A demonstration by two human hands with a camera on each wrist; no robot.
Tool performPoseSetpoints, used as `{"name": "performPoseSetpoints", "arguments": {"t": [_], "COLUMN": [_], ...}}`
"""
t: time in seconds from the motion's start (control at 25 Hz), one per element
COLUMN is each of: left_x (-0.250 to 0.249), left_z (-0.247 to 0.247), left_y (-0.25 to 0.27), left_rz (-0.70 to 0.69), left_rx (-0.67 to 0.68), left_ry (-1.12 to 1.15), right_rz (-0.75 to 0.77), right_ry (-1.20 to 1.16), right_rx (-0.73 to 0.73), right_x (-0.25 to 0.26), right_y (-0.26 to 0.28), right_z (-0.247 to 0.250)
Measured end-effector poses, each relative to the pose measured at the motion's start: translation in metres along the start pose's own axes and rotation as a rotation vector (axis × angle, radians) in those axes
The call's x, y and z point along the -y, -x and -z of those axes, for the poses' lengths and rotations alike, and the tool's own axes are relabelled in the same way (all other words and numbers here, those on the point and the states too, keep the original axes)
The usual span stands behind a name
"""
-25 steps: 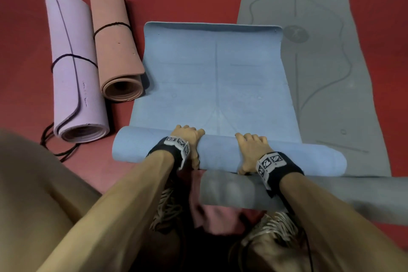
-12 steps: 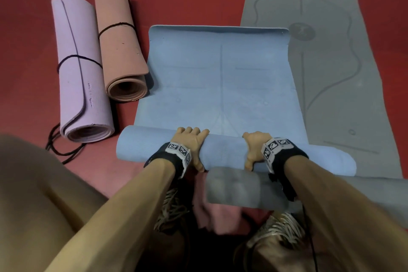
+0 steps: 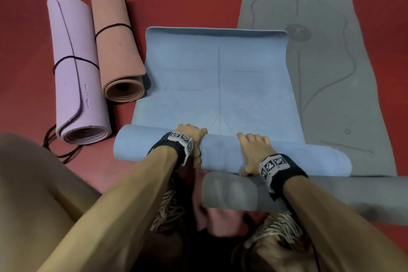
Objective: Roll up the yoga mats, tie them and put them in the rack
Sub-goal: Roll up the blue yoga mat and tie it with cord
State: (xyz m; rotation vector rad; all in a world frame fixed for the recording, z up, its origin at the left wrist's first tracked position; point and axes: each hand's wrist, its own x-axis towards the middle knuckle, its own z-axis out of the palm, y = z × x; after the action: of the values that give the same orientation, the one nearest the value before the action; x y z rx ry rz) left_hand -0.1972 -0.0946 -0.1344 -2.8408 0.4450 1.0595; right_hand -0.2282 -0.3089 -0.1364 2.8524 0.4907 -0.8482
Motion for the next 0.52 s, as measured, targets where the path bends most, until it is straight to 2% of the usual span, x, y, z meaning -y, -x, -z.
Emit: {"name": "performPoseSetpoints", "arguments": {"t": [0.12, 0.2, 0.32, 0.52], "left_x": [0.002, 0.005, 0.007, 0.004], "left_z": [0.008, 0.005, -0.006, -0.024], "left_y": [-0.007, -0.007, -0.004, 0.012], "left_rz": [0.011, -0.002, -0.010, -0.040], "left_rx": [0.105, 0.103, 0.029, -0.132], "left_ry": [0.042, 0.038, 0.080, 0.023], "right_rz": [-0.005, -0.029, -0.022, -0.031], "right_ry": [0.015, -0.014, -0.010, -0.063], "right_rx": [-0.050, -0.046, -0.006, 0.194], "right_x": [0.005, 0.006, 0.003, -0.007], "right_y": [0.006, 0.004, -0.003, -0.024], "right_z": [-0.007, -0.005, 0.006, 0.028]}}
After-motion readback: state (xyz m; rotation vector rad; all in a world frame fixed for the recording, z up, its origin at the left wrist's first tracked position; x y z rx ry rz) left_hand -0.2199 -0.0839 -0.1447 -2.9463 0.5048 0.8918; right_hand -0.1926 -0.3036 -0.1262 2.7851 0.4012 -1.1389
